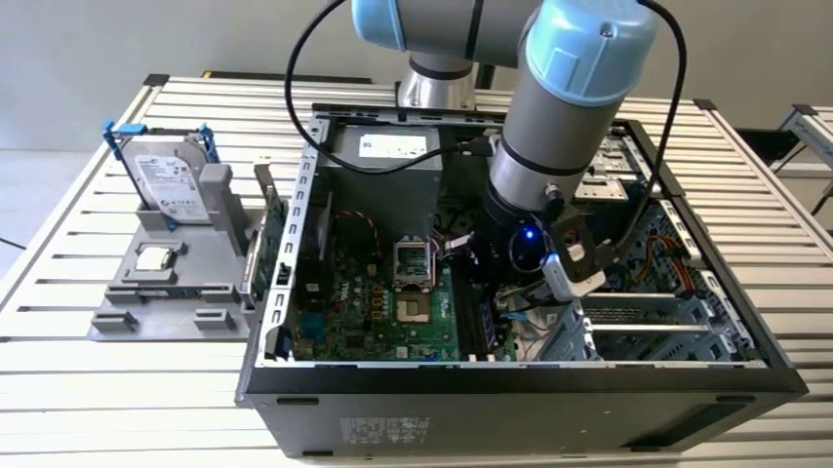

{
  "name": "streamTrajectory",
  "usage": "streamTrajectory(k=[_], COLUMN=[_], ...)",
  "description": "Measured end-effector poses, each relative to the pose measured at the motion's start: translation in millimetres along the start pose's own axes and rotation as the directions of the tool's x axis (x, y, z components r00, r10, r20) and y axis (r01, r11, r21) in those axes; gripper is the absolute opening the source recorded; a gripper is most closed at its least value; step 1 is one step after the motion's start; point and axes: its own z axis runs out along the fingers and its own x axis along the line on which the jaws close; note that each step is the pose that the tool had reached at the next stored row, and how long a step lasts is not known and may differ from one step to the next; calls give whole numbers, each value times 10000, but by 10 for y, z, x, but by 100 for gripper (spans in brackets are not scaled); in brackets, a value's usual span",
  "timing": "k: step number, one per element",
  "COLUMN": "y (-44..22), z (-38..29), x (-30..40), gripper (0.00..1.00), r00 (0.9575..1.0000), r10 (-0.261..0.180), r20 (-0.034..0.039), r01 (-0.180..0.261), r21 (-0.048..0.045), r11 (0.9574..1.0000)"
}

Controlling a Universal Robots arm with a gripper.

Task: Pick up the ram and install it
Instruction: 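Insert the ram into the slot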

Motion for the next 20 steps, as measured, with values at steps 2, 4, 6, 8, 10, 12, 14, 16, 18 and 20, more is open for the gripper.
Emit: streamTrajectory(k=[2, 4, 6, 8, 10, 12, 14, 16, 18, 20], y=[0, 0, 0, 0, 0, 0, 0, 0, 1, 1], z=[1, 3, 4, 9, 10, 21, 29, 33, 35, 35], x=[0, 0, 0, 0, 0, 0, -1, -1, -1, -1], gripper=[0, 0, 0, 0, 0, 0, 0, 0, 0, 0], r00=[10000, 10000, 10000, 10000, 10000, 10000, 10000, 10000, 10000, 10000], r10=[0, 0, 0, 0, 0, 0, 0, 0, 0, 0], r20=[0, 0, 0, 0, 0, 0, -1, -1, 0, -1], r01=[0, 0, 0, 0, 0, 0, 0, 0, 0, 0], r21=[0, -1, 0, -3, -3, -9, -9, -11, -15, -15], r11=[10000, 10000, 10000, 10000, 10000, 10000, 10000, 10000, 10000, 10000])
